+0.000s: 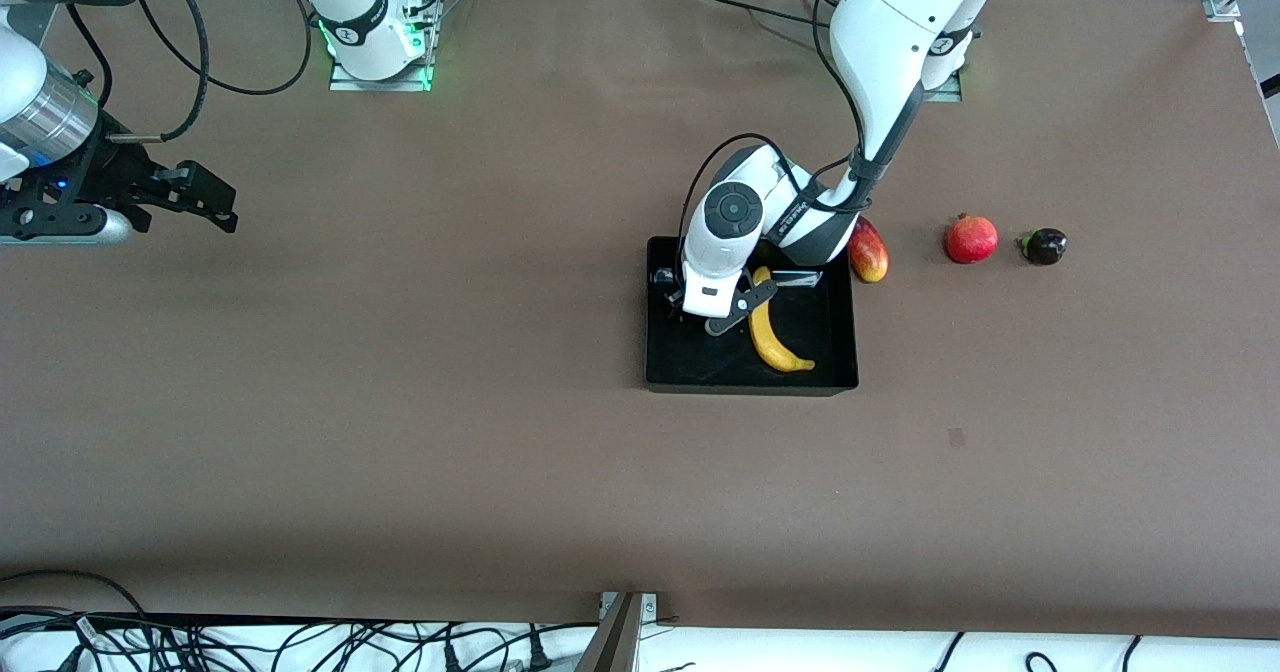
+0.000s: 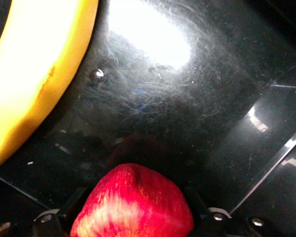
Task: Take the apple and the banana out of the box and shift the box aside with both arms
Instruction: 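Lower the left gripper into the tray and close on the apple, then lift the apple out of the tray with the left gripper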
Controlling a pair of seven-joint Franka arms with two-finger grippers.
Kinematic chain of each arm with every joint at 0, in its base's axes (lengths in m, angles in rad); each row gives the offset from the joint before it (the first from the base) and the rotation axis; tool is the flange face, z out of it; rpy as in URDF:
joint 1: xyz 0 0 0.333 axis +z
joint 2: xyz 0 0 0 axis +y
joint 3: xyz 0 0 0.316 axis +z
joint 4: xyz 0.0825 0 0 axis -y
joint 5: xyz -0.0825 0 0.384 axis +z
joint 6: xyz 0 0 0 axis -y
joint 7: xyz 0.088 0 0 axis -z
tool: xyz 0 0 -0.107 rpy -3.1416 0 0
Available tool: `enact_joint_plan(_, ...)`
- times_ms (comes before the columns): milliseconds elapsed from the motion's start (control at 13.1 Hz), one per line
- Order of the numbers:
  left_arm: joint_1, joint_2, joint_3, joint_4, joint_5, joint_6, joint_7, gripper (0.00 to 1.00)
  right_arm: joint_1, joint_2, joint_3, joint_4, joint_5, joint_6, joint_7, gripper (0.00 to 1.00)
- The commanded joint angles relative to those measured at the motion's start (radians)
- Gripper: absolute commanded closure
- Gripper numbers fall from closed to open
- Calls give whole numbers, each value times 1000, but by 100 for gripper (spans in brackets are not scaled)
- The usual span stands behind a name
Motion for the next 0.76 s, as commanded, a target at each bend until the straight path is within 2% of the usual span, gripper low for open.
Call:
enact_joint_plan(0,-8,-3,7,3,23,-5,-29,86,3,4,0,13,4,0,-1,0)
enact_joint_plan(76,-8,-11,7,3,25,-12,-26,96,3,4,0,13,4,1,-1,0)
enact_joint_plan(229,-7,-42,4,13,23,-86,-29,96,3,4,0,13,4,11,0,0)
enact_joint_plan(458,40,-161,3,24,23,-276,0,96,3,4,0,13,4,12,0,0)
enact_joint_plan(687,177,-223,-19,79,20,-427,167,96,3,4,0,13,4,12,0,0)
